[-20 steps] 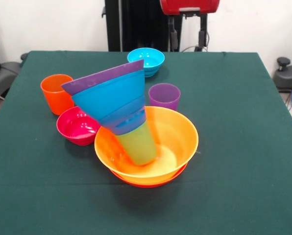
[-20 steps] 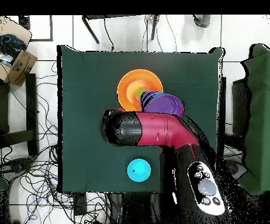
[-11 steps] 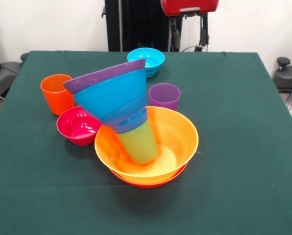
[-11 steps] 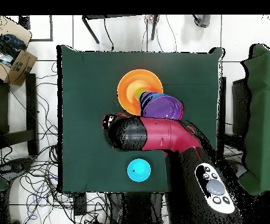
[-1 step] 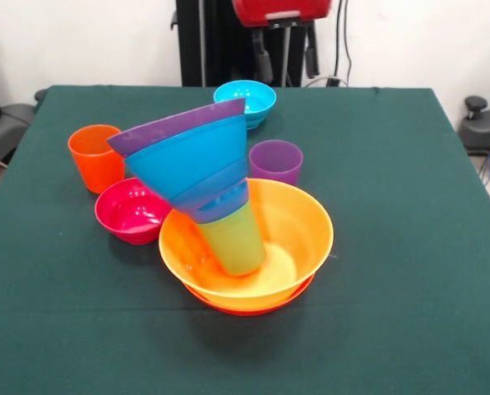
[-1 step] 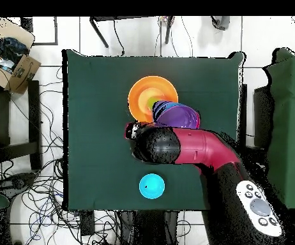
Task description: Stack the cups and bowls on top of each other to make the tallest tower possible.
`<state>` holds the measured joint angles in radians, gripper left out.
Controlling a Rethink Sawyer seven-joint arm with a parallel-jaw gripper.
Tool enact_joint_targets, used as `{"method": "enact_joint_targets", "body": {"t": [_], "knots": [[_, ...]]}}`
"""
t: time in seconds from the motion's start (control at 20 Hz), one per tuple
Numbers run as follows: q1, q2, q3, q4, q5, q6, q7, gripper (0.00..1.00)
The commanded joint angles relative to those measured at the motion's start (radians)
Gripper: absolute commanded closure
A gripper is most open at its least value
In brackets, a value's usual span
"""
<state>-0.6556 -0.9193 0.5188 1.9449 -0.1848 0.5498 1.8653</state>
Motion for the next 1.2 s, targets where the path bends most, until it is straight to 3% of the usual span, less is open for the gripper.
{"method": "enact_joint_targets", "body": {"t": [0.05,0.45,0.9,1.2], "knots": [[-0.037,0.053,0.083,-0.041,-0.125,0.071,-0.219,0.0],[-0.058,0.073,0.095,-0.093,-0.184,0.077,-0.198,0.0],[-0.079,0.129,0.109,-0.156,-0.301,-0.07,-0.181,0.0],[-0.112,0.146,0.142,-0.168,-0.341,-0.071,-0.183,0.0]]}}
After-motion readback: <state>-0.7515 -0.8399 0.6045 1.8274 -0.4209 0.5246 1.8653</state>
